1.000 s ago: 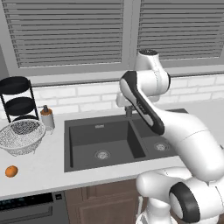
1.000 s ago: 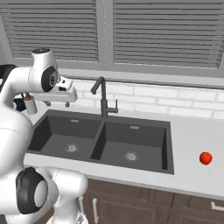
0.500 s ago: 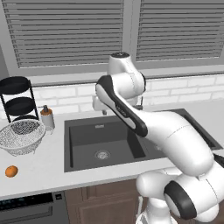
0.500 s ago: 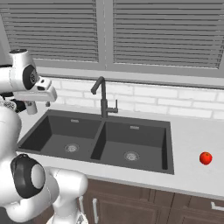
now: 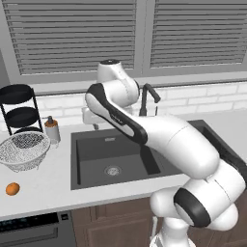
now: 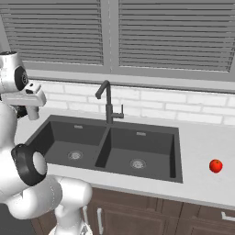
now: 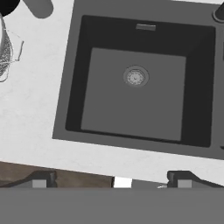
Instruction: Put the colander in the sink, put the apple, tangerine in the colander, and turn on the sink faucet and pour water over the colander.
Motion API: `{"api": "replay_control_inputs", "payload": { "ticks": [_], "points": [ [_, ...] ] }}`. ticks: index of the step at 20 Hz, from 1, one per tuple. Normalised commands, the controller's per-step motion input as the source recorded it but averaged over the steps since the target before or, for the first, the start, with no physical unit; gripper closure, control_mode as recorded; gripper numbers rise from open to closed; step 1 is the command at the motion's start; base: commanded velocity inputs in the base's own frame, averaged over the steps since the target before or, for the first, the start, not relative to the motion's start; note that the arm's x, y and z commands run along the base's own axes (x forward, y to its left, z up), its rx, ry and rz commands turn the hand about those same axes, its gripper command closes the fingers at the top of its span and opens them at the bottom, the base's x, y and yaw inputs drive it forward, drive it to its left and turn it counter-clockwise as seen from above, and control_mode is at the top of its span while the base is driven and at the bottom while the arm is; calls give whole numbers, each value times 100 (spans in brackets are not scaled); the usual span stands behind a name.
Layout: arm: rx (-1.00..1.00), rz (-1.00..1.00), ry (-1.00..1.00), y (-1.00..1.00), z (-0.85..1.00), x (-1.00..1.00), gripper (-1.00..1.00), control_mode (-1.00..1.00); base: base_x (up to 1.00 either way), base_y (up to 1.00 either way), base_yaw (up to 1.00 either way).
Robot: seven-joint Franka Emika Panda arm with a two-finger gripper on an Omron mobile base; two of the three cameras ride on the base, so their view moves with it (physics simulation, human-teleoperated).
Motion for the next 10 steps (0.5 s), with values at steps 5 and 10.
{"api": "replay_control_inputs", "payload": {
  "ticks": [5,10],
  "points": [
    [0,2,10,58,-19,11,-100,-100,0,0,0],
    [1,3,6,41,-25,4,-100,-100,0,0,0]
  ]
}}
